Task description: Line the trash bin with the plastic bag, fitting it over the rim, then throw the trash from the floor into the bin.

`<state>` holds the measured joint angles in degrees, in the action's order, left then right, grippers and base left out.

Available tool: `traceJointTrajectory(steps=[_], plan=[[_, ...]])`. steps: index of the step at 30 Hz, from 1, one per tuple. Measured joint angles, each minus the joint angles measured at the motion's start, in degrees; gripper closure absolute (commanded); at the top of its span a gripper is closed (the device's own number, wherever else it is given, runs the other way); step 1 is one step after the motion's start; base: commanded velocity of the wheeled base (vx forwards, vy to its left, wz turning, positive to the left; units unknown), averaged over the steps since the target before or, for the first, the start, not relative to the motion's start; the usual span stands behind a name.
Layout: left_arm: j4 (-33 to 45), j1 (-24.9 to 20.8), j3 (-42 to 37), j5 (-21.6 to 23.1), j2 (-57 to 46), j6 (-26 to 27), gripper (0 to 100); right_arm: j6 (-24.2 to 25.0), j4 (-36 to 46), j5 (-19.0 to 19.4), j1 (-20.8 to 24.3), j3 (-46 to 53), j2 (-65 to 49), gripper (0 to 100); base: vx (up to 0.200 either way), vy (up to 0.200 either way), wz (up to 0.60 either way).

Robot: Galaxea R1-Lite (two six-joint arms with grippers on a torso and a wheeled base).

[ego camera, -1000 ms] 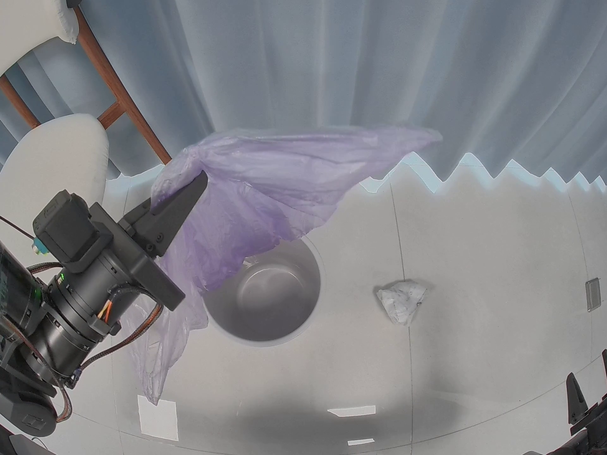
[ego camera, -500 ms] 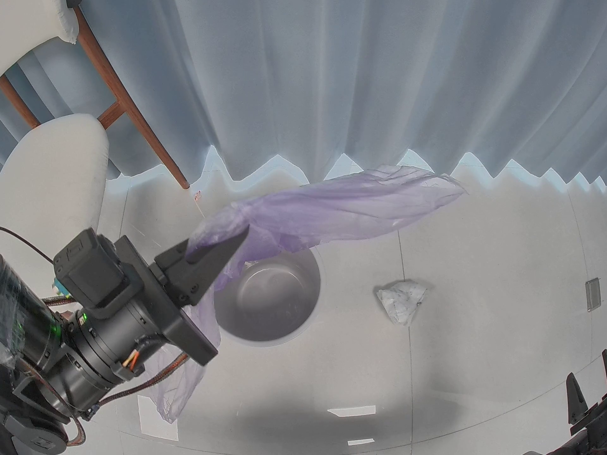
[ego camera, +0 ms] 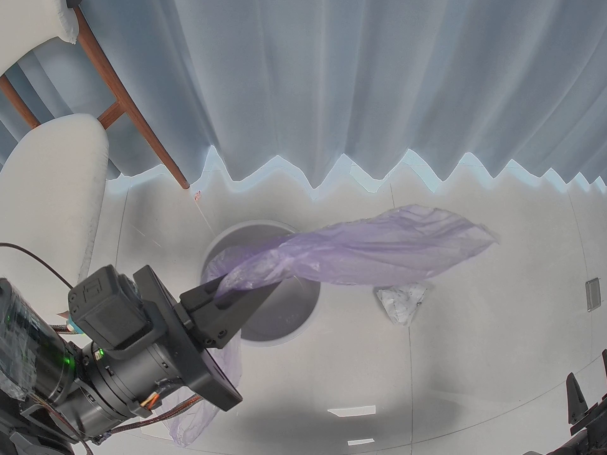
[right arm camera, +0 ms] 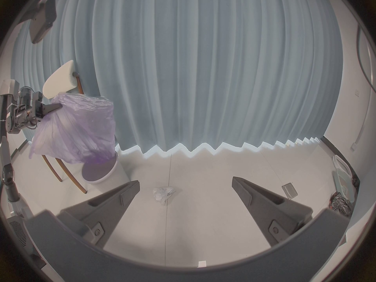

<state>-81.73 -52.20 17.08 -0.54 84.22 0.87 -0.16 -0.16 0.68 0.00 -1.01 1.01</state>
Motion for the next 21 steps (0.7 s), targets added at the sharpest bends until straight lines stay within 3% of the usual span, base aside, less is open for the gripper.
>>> traceJointTrajectory(steps=[13,21], plan=[[0.1,-0.4,-0.2,-0.4,0.1,0.2,100,0.0,0.0,0.0,0.0,0.0,0.0,0,0.000,0.000,0.00],[0.1,5.7,-2.8,-1.6,0.3,2.7,100,0.0,0.0,0.0,0.0,0.0,0.0,0,0.000,0.000,0.00]])
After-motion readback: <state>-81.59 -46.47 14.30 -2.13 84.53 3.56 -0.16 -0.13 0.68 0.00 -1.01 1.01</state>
